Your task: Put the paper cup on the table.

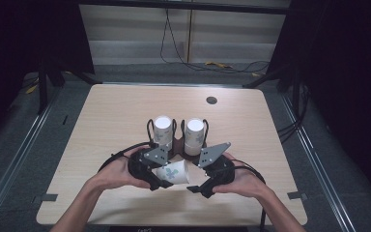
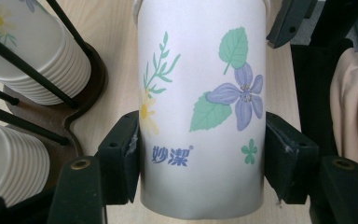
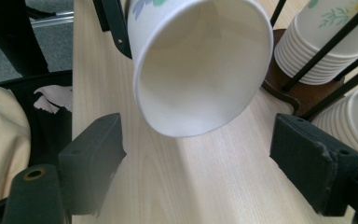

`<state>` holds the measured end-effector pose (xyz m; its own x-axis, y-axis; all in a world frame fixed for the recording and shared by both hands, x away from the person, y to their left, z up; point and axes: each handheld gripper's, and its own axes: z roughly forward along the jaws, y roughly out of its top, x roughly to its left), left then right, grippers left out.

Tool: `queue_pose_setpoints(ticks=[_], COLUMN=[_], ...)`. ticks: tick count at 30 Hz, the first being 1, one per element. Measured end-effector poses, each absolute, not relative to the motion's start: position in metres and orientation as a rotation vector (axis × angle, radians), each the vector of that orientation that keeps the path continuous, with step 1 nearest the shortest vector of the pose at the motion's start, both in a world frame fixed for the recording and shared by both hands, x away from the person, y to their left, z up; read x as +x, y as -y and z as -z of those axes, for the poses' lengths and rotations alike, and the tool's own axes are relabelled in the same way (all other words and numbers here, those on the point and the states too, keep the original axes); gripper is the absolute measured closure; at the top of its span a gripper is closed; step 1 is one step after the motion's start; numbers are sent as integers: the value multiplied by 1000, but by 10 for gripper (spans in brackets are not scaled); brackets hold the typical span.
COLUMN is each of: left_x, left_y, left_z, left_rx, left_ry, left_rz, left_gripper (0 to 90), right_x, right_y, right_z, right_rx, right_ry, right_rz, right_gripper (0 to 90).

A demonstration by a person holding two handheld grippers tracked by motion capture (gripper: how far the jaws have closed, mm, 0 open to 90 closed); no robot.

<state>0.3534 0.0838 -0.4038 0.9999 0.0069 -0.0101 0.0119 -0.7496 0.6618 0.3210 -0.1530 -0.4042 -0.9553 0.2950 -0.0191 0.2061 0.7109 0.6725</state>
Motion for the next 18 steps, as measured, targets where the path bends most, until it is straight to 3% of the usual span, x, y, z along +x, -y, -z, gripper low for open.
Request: queue_pose_setpoints(ticks=[18], left_x=[359], left_y=[-110], left_z=[403], left_rx=[2184], left_ry=[-119], left_rz=[-16], left_gripper=[363], right_x=[319], right_y=[160], right_z=[396], right_rx=[468], right_ry=[-2678], right_rz=[-1194], right_gripper=[188])
